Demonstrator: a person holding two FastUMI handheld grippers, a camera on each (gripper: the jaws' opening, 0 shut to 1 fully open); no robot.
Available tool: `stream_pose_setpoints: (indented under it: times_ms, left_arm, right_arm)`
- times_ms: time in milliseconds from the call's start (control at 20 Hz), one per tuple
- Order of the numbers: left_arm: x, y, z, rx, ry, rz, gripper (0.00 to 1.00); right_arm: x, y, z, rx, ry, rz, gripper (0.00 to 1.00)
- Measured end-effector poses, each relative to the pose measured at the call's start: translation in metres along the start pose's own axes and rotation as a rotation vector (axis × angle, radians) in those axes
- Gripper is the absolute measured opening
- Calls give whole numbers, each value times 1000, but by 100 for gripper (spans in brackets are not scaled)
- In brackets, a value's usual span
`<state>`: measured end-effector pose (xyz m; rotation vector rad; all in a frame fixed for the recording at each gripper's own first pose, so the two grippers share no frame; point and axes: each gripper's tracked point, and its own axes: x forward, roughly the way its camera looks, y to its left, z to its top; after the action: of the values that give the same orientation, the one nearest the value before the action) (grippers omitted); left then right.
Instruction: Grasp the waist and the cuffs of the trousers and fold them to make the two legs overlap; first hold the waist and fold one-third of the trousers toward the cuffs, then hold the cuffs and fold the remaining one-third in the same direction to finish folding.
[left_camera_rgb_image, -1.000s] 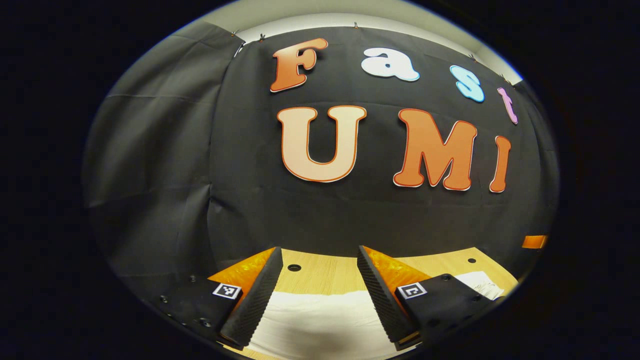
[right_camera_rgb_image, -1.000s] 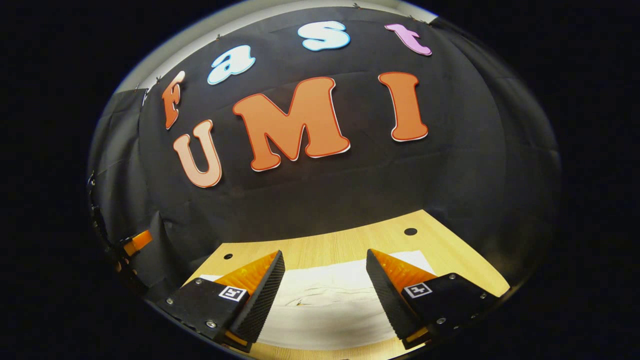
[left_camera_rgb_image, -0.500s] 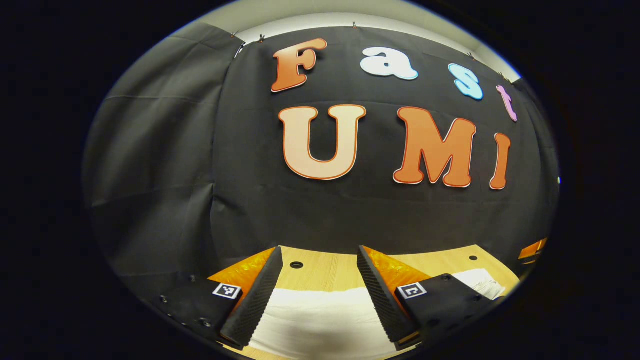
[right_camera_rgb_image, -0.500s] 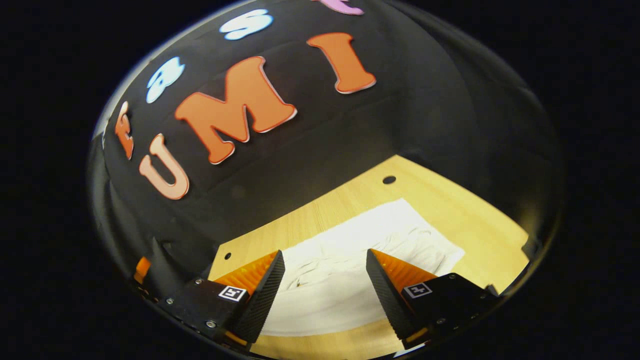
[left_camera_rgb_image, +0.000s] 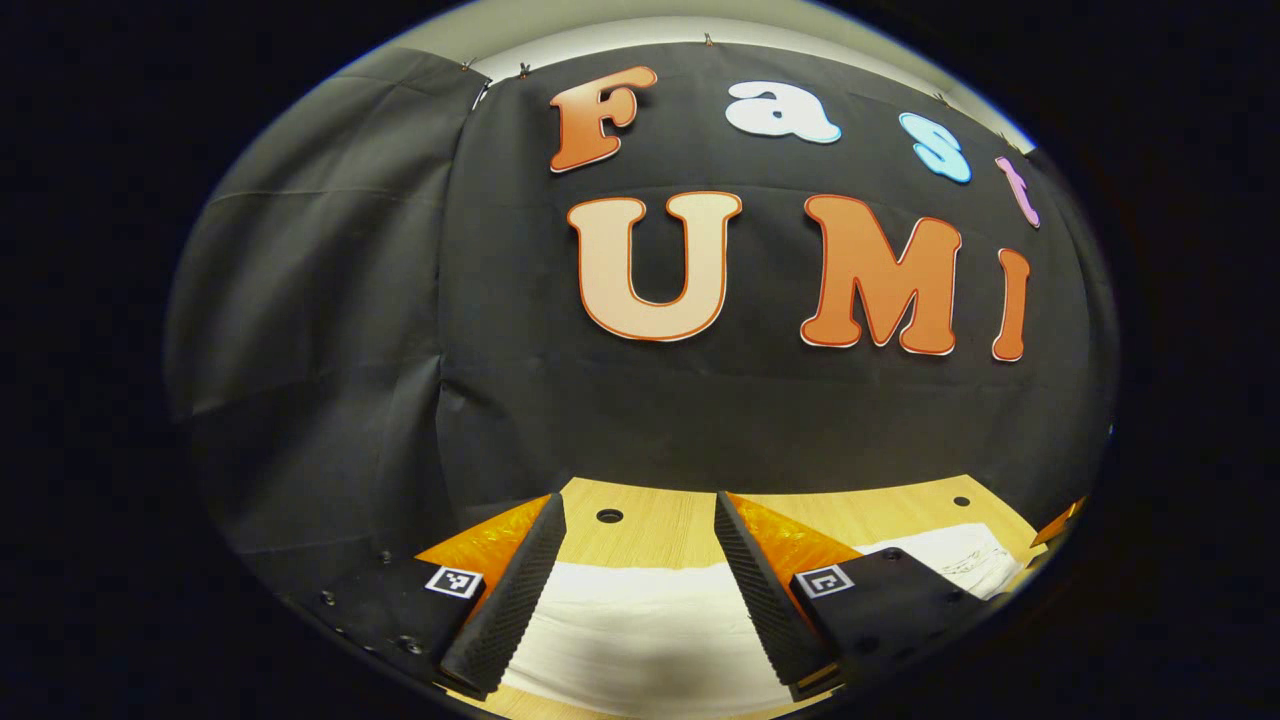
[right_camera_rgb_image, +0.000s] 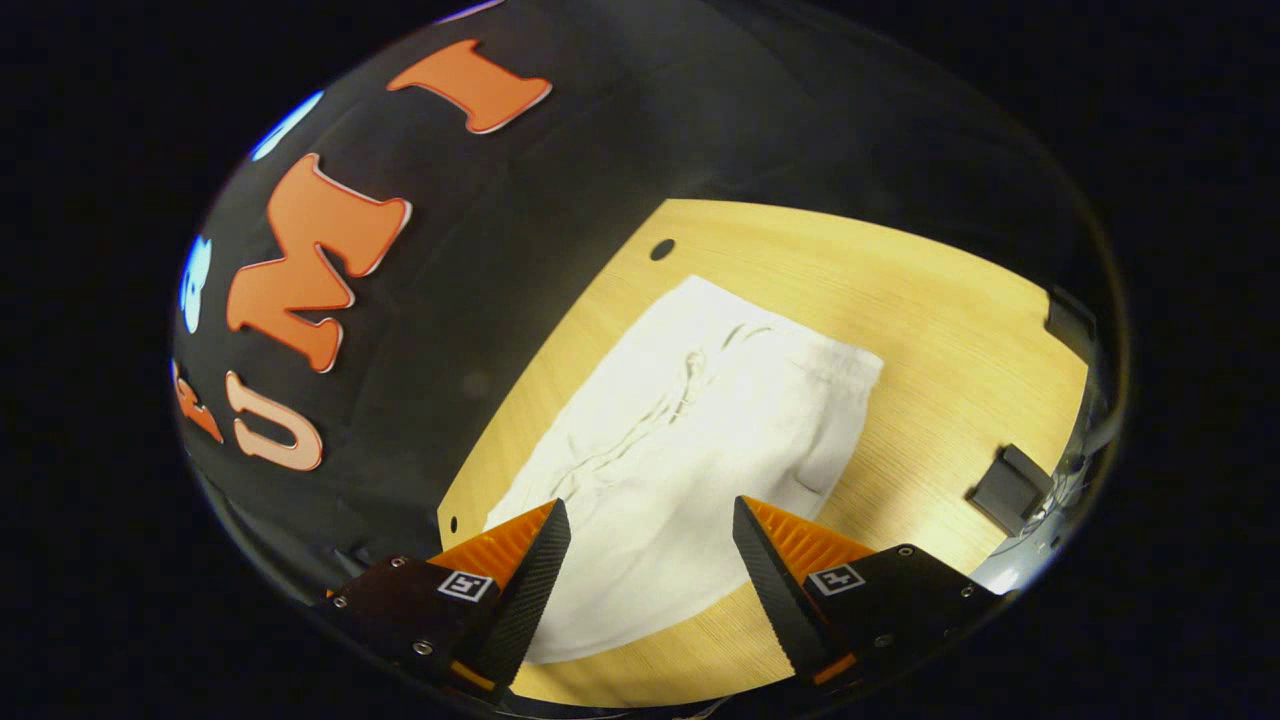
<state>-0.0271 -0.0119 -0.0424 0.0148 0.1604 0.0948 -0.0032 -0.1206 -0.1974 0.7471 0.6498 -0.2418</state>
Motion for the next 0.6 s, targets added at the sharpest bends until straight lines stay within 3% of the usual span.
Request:
stream_pose_setpoints:
  times_ms: [250,450,600]
  left_arm:
    - [2,3,-10,-1,24,15,99]
    - [5,4,-15,-1,37,22,99]
    - [5,6,-15,3,40,33,98]
  right_arm:
    - [19,-59,-22,163,79,-103,99]
    - [31,-80,-29,299,119,-128,99]
    - [40,-85,-27,336,130,-137,99]
